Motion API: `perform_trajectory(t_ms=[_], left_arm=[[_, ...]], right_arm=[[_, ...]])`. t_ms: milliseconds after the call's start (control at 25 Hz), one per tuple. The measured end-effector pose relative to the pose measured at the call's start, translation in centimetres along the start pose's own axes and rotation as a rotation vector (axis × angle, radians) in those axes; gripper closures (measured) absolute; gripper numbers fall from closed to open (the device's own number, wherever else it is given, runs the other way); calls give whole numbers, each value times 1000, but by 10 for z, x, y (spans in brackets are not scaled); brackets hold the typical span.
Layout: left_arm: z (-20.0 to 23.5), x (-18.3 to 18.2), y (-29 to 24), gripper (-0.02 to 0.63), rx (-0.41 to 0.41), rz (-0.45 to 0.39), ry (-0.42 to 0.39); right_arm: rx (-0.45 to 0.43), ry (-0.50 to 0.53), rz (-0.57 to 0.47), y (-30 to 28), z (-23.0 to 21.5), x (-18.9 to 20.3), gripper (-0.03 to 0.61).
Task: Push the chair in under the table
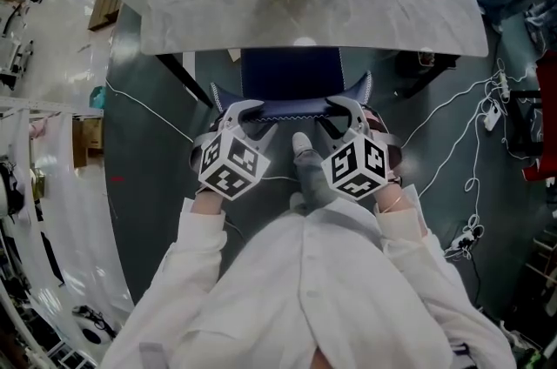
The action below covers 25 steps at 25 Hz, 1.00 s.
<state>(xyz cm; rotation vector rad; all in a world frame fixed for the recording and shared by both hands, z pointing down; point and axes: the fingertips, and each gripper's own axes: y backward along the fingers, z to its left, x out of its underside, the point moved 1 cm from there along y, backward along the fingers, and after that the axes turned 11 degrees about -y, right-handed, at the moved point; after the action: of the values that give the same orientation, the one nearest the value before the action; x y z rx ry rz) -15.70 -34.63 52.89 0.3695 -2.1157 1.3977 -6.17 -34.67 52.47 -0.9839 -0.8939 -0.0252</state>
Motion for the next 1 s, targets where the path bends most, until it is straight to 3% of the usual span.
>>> perform_trajectory(t_ms=[720, 1000], left_arm=[[-11, 9, 5, 456, 4, 7, 31], [-15, 12, 9, 454, -38, 9, 34]], right_arm=[[-43, 0, 13, 2, 16, 3, 420], [-30, 9, 26, 7, 24, 2, 420]])
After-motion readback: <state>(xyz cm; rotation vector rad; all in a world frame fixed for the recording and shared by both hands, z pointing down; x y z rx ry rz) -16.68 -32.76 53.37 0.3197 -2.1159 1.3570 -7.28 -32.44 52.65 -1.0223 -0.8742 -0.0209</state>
